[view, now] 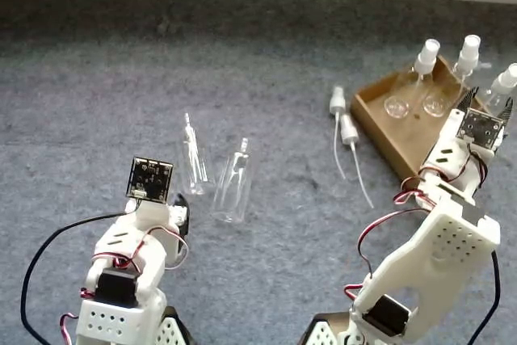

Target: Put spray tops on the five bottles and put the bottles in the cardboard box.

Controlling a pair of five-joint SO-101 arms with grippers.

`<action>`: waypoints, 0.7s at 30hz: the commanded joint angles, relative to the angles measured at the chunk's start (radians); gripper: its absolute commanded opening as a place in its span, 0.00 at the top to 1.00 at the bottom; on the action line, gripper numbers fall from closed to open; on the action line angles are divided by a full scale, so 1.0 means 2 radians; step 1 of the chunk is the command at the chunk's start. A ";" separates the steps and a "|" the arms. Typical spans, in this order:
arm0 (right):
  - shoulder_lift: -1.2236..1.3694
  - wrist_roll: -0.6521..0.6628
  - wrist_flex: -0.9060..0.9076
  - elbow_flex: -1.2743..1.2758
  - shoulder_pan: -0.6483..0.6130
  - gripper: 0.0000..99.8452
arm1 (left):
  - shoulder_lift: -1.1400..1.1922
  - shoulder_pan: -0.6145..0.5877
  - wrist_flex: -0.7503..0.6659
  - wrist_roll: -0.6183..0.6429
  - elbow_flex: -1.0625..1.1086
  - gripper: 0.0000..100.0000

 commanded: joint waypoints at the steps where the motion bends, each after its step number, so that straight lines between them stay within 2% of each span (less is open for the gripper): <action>1: -0.010 0.007 -0.010 -0.021 0.001 0.96 | -0.007 -0.007 -0.012 -0.006 0.010 0.96; 8: -0.008 0.007 -0.010 -0.020 -0.003 0.85 | -0.007 -0.007 -0.012 -0.006 0.010 0.96; 21: -0.010 0.008 -0.009 -0.019 -0.001 0.85 | -0.007 -0.007 -0.013 -0.006 0.010 0.96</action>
